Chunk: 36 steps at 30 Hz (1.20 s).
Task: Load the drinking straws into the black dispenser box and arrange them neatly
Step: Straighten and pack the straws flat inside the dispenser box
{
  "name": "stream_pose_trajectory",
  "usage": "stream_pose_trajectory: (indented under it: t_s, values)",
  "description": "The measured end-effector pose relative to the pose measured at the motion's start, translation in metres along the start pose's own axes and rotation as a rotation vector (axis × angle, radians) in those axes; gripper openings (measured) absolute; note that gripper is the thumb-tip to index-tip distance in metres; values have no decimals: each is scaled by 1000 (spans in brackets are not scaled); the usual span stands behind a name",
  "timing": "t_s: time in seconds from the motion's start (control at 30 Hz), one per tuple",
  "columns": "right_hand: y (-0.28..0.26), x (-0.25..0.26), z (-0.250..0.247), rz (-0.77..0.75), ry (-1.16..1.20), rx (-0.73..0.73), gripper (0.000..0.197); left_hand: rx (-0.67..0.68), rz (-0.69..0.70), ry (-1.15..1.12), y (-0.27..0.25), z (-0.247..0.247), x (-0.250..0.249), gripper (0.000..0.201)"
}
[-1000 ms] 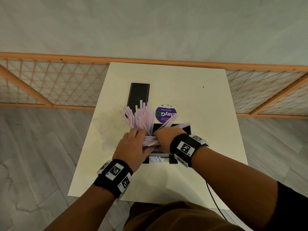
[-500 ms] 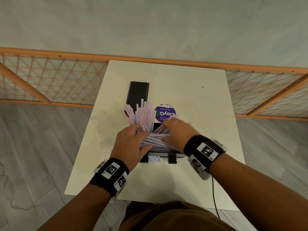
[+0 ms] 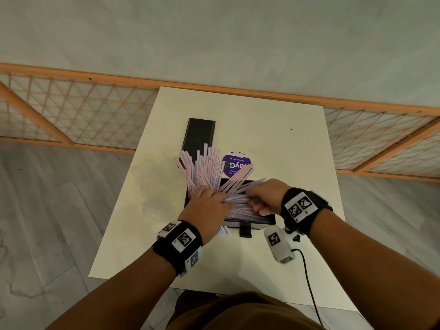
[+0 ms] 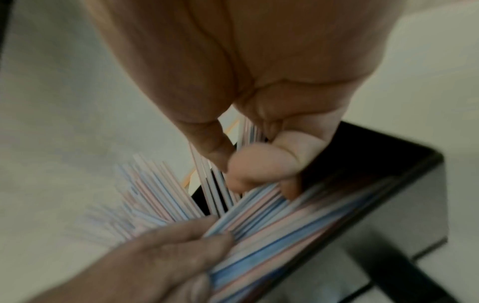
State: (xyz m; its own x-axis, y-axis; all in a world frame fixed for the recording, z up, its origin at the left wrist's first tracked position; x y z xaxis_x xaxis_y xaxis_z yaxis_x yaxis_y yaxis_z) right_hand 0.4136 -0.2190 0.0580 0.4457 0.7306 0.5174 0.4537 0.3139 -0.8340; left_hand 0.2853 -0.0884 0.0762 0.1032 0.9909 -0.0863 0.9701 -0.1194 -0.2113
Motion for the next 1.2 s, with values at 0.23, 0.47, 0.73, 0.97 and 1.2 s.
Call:
stream_pose_trajectory:
  t_s: [0.23, 0.47, 0.73, 0.97, 1.2]
  values:
    - [3, -9, 14, 73, 444, 12, 11, 80, 47, -64, 6, 8, 6, 50]
    - [15, -6, 41, 51, 543, 94, 13, 66, 63, -111, 5, 16, 6, 51]
    - [17, 16, 51, 35, 335, 8, 47, -14, 38, -138, 3, 9, 5, 48]
    - [19, 23, 47, 17, 267, -250, 51, -19, 30, -152, 4, 8, 5, 54]
    - [-3, 22, 30, -118, 182, -340, 42, -9, 30, -146, 5, 7, 4, 51]
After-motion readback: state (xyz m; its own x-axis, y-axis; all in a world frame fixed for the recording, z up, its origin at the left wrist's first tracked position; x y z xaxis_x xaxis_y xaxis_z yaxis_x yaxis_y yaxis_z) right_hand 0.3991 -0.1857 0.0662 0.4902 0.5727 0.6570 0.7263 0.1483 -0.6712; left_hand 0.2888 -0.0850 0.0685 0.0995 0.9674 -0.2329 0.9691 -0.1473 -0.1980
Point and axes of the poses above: each hand's wrist, its own y-axis towards the middle knuckle, its own z-axis out of the palm, x = y × z, the point moved 5 cm from there along y, towards the middle knuckle, and after that the axes turned 2 degrees about x, right-handed, at the moved point
